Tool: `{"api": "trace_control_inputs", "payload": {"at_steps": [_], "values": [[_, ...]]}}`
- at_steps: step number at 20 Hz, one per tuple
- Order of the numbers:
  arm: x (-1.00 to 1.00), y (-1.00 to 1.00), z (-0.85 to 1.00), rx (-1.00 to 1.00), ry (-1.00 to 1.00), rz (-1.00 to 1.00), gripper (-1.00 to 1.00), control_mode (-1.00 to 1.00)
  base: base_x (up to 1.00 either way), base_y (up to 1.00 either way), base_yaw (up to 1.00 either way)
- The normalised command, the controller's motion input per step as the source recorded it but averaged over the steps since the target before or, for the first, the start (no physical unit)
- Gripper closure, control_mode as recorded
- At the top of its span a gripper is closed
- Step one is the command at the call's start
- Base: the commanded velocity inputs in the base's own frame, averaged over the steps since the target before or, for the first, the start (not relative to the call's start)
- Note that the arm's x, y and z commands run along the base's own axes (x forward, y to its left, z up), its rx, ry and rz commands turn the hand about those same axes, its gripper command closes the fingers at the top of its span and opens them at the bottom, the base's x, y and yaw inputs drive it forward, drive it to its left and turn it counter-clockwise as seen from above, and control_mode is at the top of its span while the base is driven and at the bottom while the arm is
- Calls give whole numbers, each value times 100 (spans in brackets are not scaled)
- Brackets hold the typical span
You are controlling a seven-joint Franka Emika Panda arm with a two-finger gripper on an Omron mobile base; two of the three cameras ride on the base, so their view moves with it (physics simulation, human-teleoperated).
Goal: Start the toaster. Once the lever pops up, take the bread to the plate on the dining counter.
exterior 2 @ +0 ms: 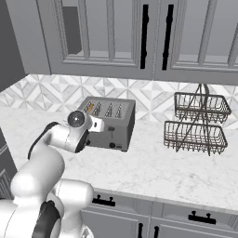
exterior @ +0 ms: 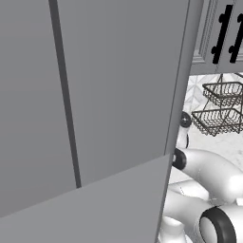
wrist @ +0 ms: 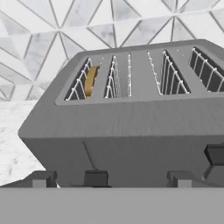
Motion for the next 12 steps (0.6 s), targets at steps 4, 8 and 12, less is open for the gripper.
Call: {"api": "trace_control_inputs", "payload": {"at_steps": [4, 8, 12], "values": [[-6, 22, 61, 0, -2, 3, -100, -100, 0, 0, 0], [0, 38, 44, 0, 0, 3, -100, -100, 0, 0, 0], [0, 38, 26, 0, 0, 0, -100, -100, 0, 0, 0]]}}
